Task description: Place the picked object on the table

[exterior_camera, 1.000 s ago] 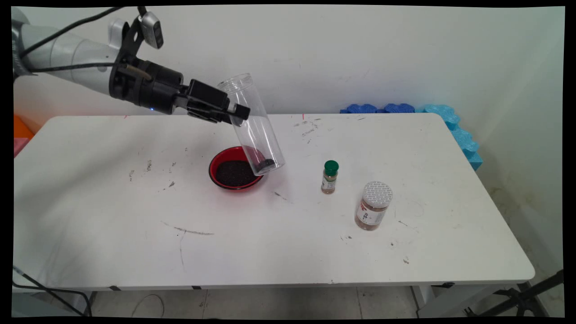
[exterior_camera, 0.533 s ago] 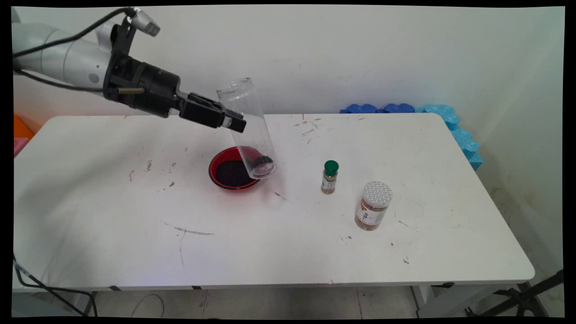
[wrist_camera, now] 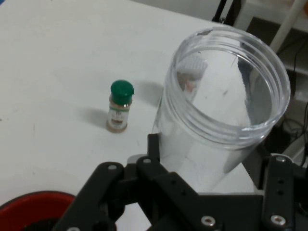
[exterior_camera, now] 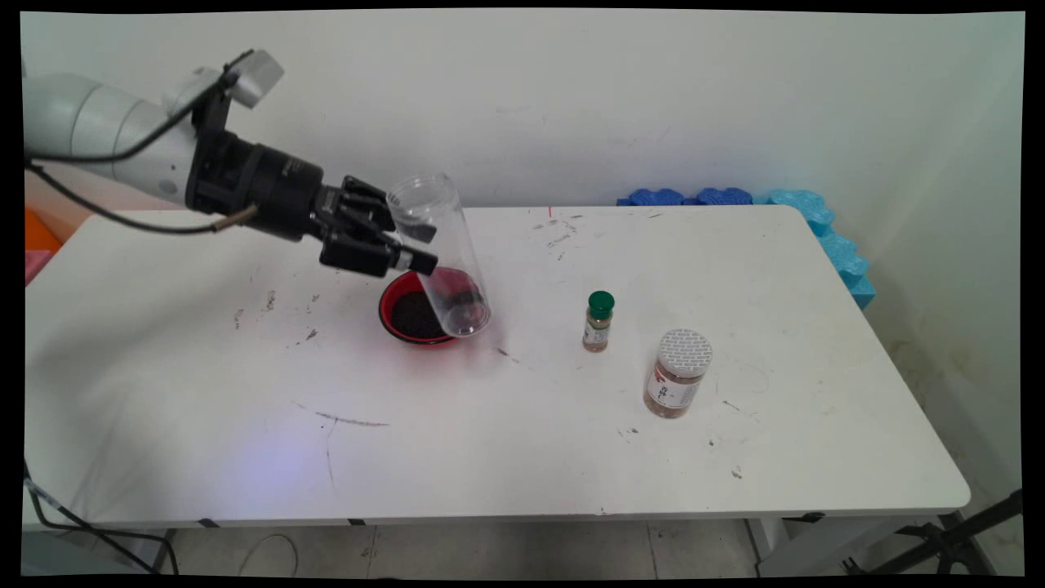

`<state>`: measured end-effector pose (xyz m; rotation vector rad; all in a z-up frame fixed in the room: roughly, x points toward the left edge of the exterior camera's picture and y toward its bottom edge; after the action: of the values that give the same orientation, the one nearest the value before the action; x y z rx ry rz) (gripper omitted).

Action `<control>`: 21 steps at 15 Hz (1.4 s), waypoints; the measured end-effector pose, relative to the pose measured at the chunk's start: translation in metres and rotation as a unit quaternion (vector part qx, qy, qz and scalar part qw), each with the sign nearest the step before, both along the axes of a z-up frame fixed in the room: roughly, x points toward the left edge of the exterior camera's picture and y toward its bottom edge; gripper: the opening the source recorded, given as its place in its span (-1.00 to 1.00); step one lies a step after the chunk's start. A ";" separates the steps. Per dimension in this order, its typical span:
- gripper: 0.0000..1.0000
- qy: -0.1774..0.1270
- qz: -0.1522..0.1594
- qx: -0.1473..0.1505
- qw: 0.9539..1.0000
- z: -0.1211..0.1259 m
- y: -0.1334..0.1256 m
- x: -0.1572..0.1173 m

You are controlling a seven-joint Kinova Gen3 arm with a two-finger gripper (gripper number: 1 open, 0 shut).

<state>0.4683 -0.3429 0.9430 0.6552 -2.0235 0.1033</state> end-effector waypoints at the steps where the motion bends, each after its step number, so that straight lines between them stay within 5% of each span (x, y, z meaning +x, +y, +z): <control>1: -1.00 -0.006 -0.003 -0.005 1.000 -0.005 0.003 -0.001; 10: -1.00 -0.041 -0.020 -0.019 0.999 -0.046 0.025 -0.011; 21: -1.00 -0.047 -0.026 -0.004 0.999 -0.094 0.037 -0.027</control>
<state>0.4410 -0.3055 0.8486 0.6021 -2.1287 0.1137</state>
